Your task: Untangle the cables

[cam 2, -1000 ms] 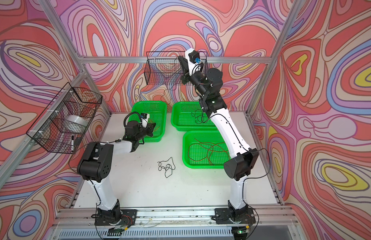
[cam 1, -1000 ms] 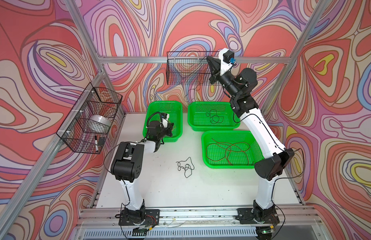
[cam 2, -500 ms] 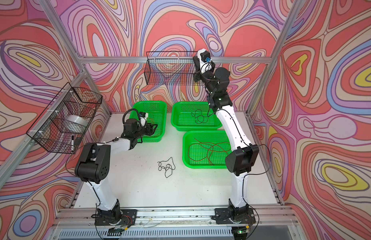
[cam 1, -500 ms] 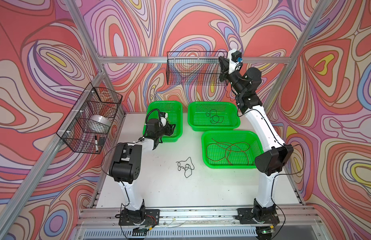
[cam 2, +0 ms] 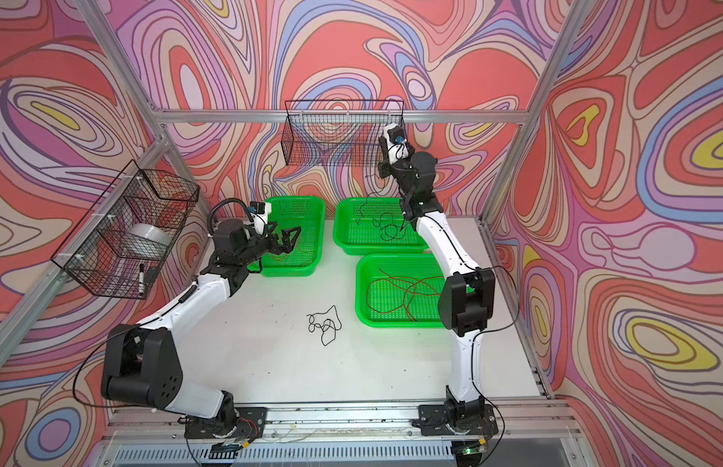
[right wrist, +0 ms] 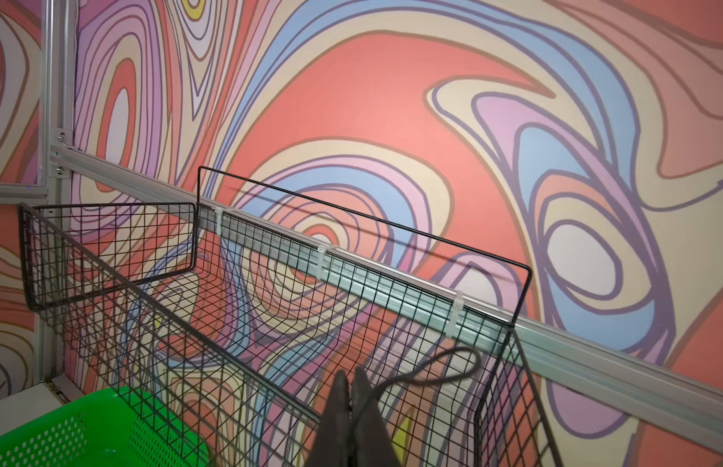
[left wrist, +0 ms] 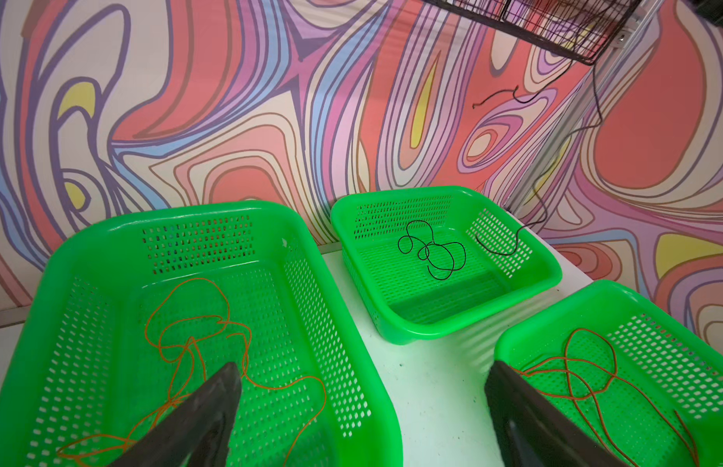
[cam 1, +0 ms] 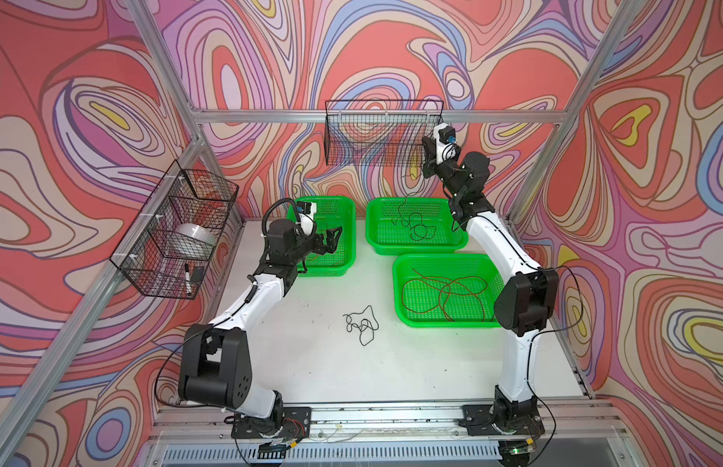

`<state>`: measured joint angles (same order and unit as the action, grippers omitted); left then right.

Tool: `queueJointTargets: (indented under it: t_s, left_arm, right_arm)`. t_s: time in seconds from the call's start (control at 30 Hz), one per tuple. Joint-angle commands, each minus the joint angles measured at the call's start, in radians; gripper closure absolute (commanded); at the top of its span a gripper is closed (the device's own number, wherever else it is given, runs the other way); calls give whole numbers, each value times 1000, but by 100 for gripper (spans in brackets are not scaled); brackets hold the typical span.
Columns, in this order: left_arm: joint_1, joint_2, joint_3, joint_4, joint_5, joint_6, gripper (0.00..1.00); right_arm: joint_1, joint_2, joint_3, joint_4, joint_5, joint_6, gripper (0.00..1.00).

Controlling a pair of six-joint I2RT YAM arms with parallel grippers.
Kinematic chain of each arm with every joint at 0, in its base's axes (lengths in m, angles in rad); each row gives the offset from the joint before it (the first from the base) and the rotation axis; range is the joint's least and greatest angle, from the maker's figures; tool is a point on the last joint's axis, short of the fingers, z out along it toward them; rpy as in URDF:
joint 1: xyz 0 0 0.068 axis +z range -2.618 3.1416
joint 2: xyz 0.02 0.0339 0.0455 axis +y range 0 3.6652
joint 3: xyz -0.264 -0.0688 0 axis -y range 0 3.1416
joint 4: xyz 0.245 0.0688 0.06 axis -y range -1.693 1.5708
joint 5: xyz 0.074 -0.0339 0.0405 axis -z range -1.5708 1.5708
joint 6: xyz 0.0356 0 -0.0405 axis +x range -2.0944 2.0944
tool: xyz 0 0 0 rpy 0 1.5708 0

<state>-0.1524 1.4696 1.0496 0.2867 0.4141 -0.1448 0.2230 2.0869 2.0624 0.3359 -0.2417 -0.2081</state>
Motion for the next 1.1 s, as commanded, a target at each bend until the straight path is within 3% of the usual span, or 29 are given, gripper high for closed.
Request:
queueJointTargets:
  t_s: [0.0,0.27,0.47,0.67,0.83,1.07]
  left_arm:
    - [-13,-55,-20,-97,-21,47,5]
    - [-42,-146,-46,-141,-70,85,6]
    - [-74,-144,-42,-127,-81,87,7]
    - [-106,-138,-39,-109,-94,86,8]
    - [-127,-143,-39,-113,-103,91,9]
    - [-146,-153,-48,-125,-115,94,10]
  right_arm:
    - [-8,4,-80,-38,27,24,100]
    - [-5,-168,-170,75,44,37,100]
    - [-7,-274,-188,90,83,14,100]
    - [-6,-418,-320,153,130,6,100]
    - [-6,-469,-295,44,160,-51,100]
    - [-10,-461,-299,-18,197,-38,100]
